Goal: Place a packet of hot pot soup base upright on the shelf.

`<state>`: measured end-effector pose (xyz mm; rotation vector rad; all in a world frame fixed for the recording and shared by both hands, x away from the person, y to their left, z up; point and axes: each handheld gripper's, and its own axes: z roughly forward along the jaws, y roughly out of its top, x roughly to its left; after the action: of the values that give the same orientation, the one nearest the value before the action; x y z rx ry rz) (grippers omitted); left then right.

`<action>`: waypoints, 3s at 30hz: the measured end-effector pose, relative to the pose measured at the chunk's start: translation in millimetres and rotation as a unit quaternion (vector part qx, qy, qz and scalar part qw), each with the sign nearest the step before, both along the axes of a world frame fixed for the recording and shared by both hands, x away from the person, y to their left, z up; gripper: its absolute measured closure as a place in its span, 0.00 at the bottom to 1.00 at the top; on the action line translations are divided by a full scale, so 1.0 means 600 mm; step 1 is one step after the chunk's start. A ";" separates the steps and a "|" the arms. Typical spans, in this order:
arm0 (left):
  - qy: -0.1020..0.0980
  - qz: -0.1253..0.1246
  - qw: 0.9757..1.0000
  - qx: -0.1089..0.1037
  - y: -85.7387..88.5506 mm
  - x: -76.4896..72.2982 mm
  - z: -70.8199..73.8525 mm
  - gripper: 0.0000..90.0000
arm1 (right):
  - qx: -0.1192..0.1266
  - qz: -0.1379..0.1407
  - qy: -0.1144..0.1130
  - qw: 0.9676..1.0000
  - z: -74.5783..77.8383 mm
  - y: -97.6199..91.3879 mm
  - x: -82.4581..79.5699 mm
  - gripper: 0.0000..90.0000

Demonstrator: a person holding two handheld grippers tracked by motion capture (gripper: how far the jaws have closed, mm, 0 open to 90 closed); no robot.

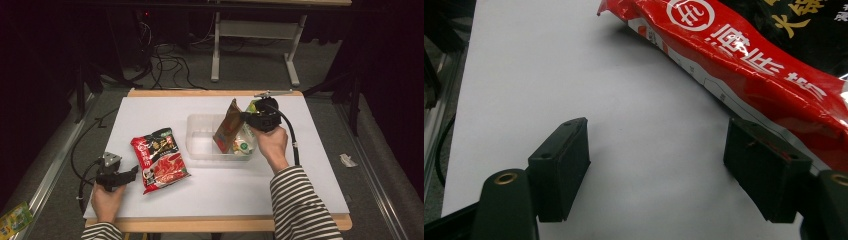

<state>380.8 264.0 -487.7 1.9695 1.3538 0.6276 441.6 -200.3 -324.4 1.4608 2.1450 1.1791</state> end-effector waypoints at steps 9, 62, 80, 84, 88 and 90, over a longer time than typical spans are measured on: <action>0.000 0.000 1.000 0.000 0.000 0.000 0.000 0.29 | 0.003 0.011 0.007 1.000 -0.010 0.011 0.007 0.96; 0.005 0.000 1.000 -0.004 0.002 0.002 0.000 0.29 | -0.022 0.013 -0.087 0.996 0.003 -0.119 -0.108 0.57; 0.008 0.003 1.000 -0.003 0.002 0.003 0.001 0.28 | -0.023 -0.045 -0.076 0.996 -0.073 -0.212 -0.165 0.59; 0.013 0.002 1.000 -0.011 0.004 0.005 0.001 0.28 | -0.030 -0.054 -0.069 0.996 -0.099 -0.220 -0.161 0.61; 0.014 0.001 1.000 -0.013 0.005 0.005 0.001 0.28 | -0.042 -0.063 -0.057 0.996 -0.133 -0.221 -0.153 0.61; 0.017 -0.001 1.000 -0.014 0.005 0.006 0.002 0.27 | -0.052 -0.068 -0.046 0.995 -0.152 -0.220 -0.149 0.61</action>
<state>384.4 267.2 -486.6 1.9670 1.3727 0.5737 352.4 -332.5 -415.4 1.4533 1.9803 1.0484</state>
